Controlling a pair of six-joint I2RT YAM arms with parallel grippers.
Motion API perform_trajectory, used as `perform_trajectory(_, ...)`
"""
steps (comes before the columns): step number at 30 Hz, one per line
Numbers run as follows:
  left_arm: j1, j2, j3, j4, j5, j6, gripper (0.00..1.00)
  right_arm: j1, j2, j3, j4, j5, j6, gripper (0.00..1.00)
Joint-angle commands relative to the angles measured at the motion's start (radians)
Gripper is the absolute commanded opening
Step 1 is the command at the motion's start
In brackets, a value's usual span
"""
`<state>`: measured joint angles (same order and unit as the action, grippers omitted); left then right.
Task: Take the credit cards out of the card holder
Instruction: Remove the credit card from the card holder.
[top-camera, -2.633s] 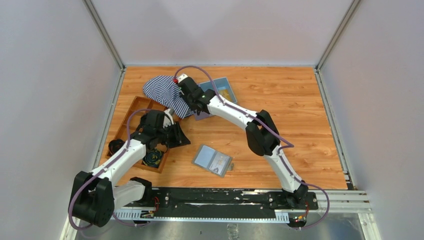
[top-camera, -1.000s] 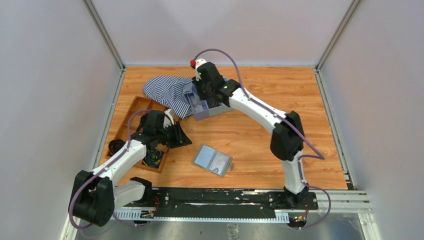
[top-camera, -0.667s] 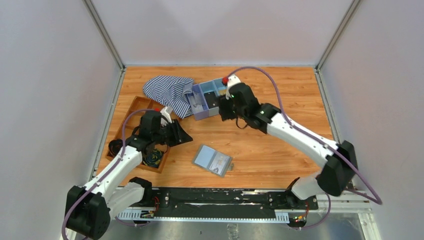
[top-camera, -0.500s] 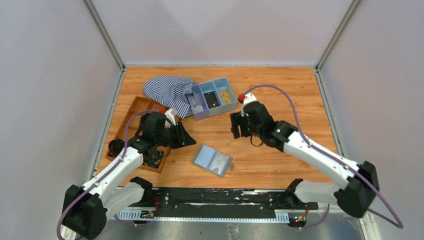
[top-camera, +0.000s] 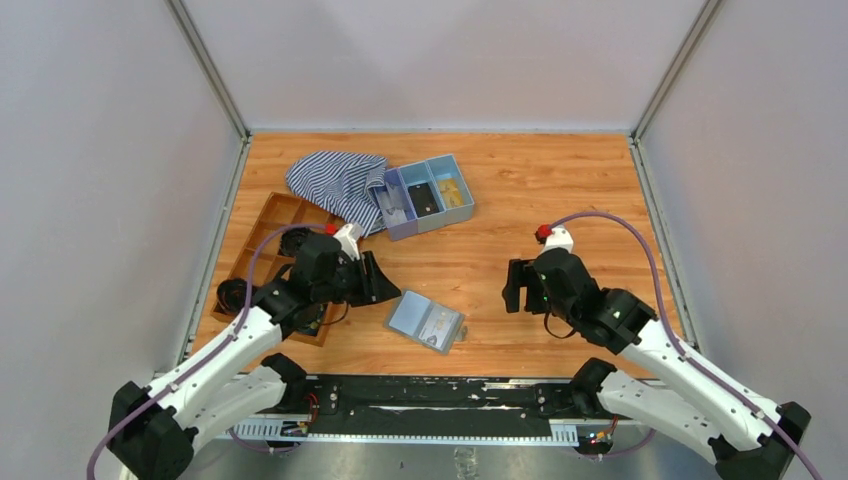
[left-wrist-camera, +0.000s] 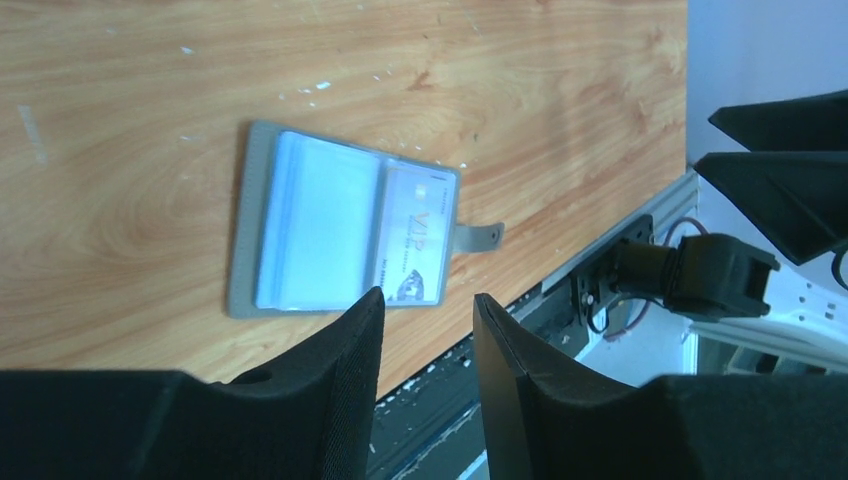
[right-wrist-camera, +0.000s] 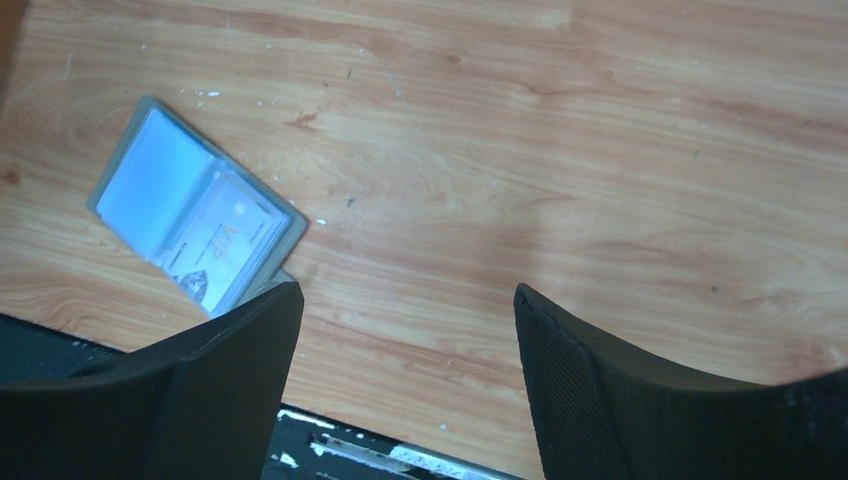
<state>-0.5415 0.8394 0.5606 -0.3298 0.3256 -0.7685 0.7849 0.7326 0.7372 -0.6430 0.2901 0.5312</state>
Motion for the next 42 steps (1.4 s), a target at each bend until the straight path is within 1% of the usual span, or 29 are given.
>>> perform_trajectory(1,-0.093,0.079,0.000,0.072,-0.060,-0.043,0.42,-0.009,-0.015,-0.047,0.004,-0.121,0.092,0.80)
perform_trajectory(6,-0.206,0.245,0.030,0.123,-0.086,-0.052,0.42,-0.008,0.021,-0.127,0.132,-0.259,0.180,0.79)
perform_trajectory(9,-0.269,0.331,0.061,0.147,-0.115,-0.046,0.45,-0.006,0.068,-0.148,0.149,-0.275,0.209,0.79)
perform_trajectory(10,-0.294,0.358,0.080,0.138,-0.136,-0.036,0.47,-0.006,0.076,-0.151,0.148,-0.303,0.214,0.79)
perform_trajectory(12,-0.344,0.418,0.130,0.093,-0.210,-0.007,0.50,-0.007,0.078,-0.157,0.145,-0.303,0.224,0.79)
perform_trajectory(15,-0.403,0.514,0.211,0.014,-0.305,0.044,0.50,-0.007,0.050,-0.164,0.140,-0.293,0.233,0.79)
perform_trajectory(17,-0.426,0.557,0.242,0.003,-0.322,0.057,0.50,-0.006,0.022,-0.170,0.138,-0.292,0.237,0.79)
perform_trajectory(18,-0.437,0.575,0.255,0.002,-0.324,0.062,0.50,-0.007,0.010,-0.173,0.135,-0.257,0.238,0.79)
perform_trajectory(22,-0.507,0.678,0.346,-0.060,-0.417,0.090,0.56,-0.006,-0.014,-0.177,0.116,-0.229,0.236,0.79)
perform_trajectory(24,-0.535,0.736,0.389,-0.095,-0.463,0.100,0.56,-0.007,-0.011,-0.174,0.106,-0.220,0.236,0.79)
perform_trajectory(27,-0.562,0.800,0.429,-0.108,-0.495,0.107,0.56,-0.006,-0.006,-0.167,0.092,-0.214,0.234,0.79)
perform_trajectory(30,-0.570,0.865,0.451,-0.105,-0.481,0.108,0.54,-0.006,-0.004,-0.161,0.085,-0.208,0.231,0.79)
perform_trajectory(34,-0.572,0.909,0.455,-0.089,-0.459,0.092,0.47,-0.006,-0.011,-0.151,0.069,-0.191,0.223,0.79)
perform_trajectory(38,-0.574,0.901,0.450,-0.077,-0.454,0.084,0.35,-0.007,-0.029,-0.155,0.054,-0.175,0.222,0.79)
perform_trajectory(42,-0.574,0.890,0.468,-0.102,-0.478,0.094,0.29,-0.007,-0.044,-0.170,0.053,-0.165,0.229,0.79)
